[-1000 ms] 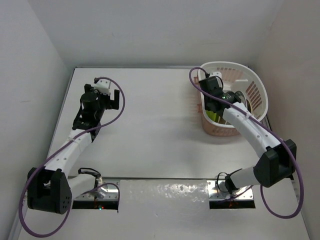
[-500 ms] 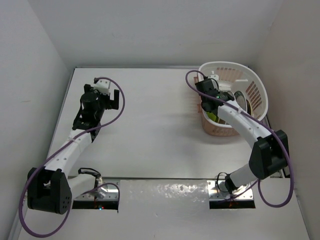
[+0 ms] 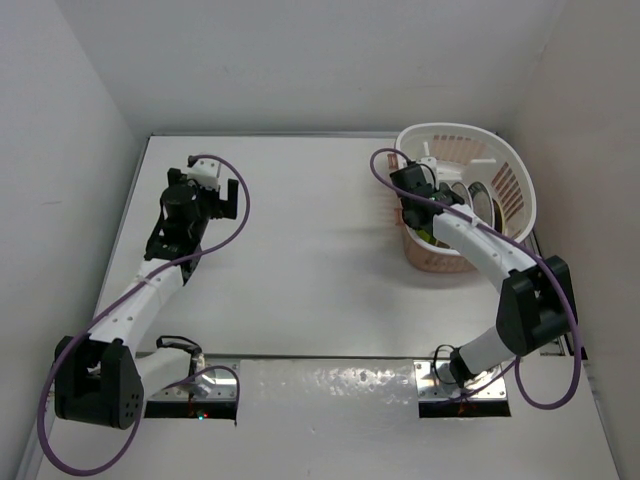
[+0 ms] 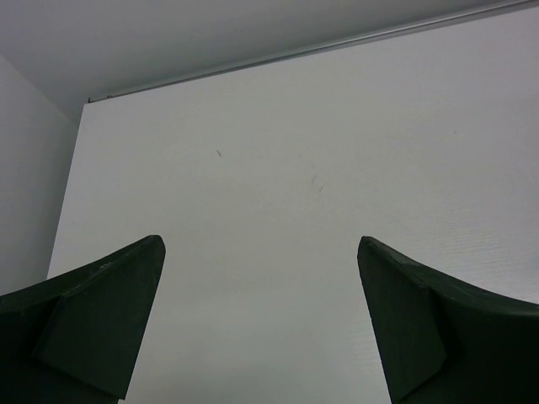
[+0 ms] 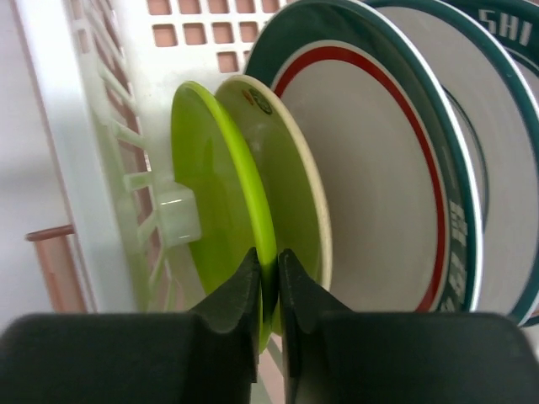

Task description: Unload the plates from the dish rack

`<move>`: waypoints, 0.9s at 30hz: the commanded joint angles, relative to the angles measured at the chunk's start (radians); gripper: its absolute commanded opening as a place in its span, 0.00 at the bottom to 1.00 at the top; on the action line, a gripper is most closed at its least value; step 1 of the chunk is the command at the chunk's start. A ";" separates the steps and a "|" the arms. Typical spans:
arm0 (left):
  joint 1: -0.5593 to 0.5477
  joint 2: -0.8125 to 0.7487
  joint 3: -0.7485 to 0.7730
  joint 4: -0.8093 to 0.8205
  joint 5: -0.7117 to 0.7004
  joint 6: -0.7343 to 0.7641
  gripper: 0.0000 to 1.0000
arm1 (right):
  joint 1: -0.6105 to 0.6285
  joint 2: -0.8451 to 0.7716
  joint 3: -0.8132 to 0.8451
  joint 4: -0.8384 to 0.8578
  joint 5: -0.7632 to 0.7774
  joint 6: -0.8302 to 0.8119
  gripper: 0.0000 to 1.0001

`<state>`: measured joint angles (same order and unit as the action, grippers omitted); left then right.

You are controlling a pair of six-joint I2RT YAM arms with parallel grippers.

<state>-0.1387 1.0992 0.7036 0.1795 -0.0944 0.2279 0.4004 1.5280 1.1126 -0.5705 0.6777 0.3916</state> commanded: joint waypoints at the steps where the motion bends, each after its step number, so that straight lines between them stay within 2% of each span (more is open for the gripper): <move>1: -0.007 -0.027 -0.003 0.037 -0.004 0.005 0.96 | -0.008 0.001 -0.008 0.044 0.005 0.000 0.07; 4: -0.007 -0.027 -0.003 0.037 -0.004 0.007 0.96 | -0.006 -0.005 0.012 0.032 0.010 -0.007 0.00; 8: -0.007 -0.029 -0.015 0.052 0.001 0.031 0.96 | -0.006 -0.020 0.042 0.037 -0.035 -0.060 0.00; 27: -0.007 -0.035 -0.052 0.117 -0.011 0.087 0.97 | -0.005 -0.155 0.188 -0.042 -0.007 -0.131 0.00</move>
<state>-0.1387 1.0920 0.6647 0.2333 -0.0963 0.2935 0.3893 1.4113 1.2514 -0.6369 0.6804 0.2745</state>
